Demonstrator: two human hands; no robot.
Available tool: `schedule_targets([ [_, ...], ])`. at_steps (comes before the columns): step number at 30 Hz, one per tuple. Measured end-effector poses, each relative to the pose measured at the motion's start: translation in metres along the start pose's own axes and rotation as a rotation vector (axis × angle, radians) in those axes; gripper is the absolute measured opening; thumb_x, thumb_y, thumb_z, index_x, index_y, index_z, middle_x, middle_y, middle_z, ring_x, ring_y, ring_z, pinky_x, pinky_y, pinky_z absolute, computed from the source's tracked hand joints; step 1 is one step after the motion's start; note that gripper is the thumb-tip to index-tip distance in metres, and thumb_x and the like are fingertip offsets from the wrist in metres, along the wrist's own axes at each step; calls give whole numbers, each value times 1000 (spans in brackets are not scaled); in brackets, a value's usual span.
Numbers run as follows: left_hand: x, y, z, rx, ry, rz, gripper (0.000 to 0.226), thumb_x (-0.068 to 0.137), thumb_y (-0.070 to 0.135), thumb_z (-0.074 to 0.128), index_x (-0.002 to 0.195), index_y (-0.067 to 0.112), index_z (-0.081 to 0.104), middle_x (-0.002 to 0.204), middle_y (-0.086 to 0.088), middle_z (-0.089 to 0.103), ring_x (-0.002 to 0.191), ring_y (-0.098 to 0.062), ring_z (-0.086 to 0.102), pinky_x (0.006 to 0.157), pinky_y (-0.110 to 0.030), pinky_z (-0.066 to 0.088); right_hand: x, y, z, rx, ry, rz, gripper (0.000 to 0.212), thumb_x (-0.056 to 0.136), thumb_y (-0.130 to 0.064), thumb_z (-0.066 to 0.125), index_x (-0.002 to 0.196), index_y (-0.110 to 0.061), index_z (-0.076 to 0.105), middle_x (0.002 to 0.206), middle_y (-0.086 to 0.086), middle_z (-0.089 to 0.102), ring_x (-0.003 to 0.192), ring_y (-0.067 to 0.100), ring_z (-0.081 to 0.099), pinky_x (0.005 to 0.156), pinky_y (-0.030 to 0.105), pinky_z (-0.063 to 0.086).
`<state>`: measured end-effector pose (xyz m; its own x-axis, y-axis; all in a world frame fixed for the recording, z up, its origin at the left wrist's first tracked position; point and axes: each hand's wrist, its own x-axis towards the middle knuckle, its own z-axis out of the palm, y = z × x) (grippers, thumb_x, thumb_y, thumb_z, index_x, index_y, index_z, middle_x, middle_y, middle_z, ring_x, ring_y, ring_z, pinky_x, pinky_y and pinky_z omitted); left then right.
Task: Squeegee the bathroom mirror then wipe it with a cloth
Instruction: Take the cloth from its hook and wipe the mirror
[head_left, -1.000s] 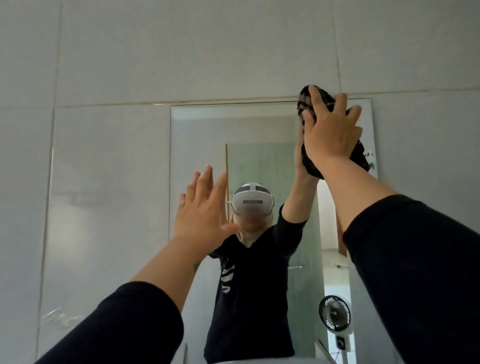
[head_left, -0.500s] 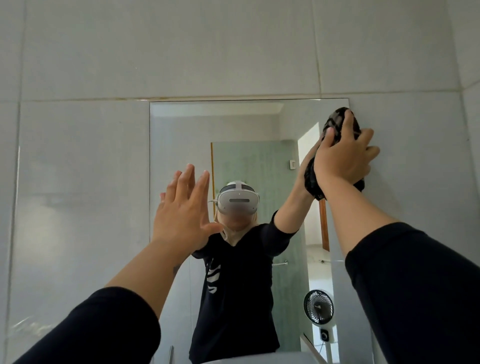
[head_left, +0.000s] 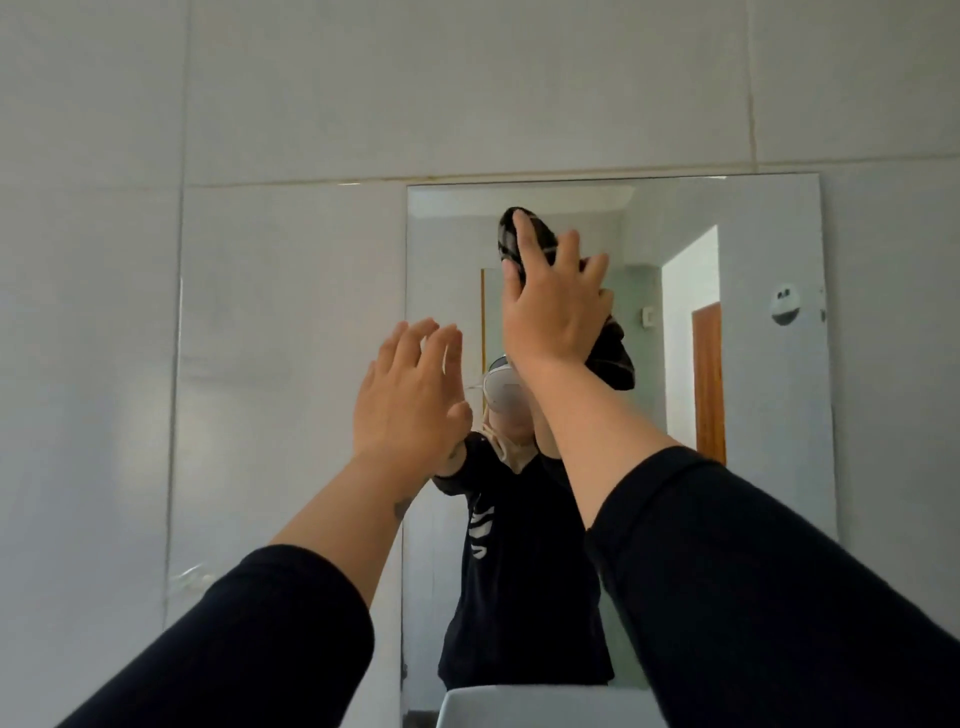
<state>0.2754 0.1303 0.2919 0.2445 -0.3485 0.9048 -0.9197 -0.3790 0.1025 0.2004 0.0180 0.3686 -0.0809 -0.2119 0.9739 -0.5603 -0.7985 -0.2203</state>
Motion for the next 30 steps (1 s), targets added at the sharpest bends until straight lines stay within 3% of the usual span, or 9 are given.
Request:
schedule_targets([
  [4, -17, -25, -2, 27, -79, -90, 78, 83, 37, 67, 145, 25, 21, 157, 3, 15, 147, -21, 3, 117, -41, 21, -20, -33, 14, -13, -56, -186, 45, 98, -40, 39, 142, -38, 33, 132, 8, 46, 109, 33, 44, 78, 44, 44],
  [8, -37, -41, 10, 17, -120, -199, 101, 82, 52, 65, 151, 18, 0, 160, 0, 2, 147, -21, -1, 119, -45, 19, -45, -40, 22, -26, -67, -339, 42, 96, -40, 46, 138, -38, 42, 124, 6, 54, 101, 32, 50, 74, 44, 44],
  [14, -58, -22, 21, -49, -154, -250, 99, 85, 43, 64, 151, 16, -4, 160, -2, -3, 147, -23, -1, 118, -49, 19, -77, -6, 17, -90, -64, -538, 39, 92, -41, 52, 131, -38, 51, 113, 5, 60, 93, 32, 55, 67, 41, 45],
  [21, -64, 12, 28, -17, -191, -164, 94, 85, 41, 63, 150, 18, -1, 158, -5, -8, 147, -27, -3, 114, -54, 23, -67, 54, -7, -111, -94, -382, 41, 95, -40, 47, 136, -39, 44, 116, 8, 56, 94, 34, 52, 69, 42, 45],
  [30, -64, 20, 39, 31, -186, -231, 99, 84, 43, 64, 151, 17, -4, 159, -9, -13, 147, -29, -4, 114, -54, 22, -42, 132, -34, -180, -24, -80, 44, 98, -42, 38, 142, -39, 36, 119, 12, 52, 95, 36, 47, 72, 43, 43],
])
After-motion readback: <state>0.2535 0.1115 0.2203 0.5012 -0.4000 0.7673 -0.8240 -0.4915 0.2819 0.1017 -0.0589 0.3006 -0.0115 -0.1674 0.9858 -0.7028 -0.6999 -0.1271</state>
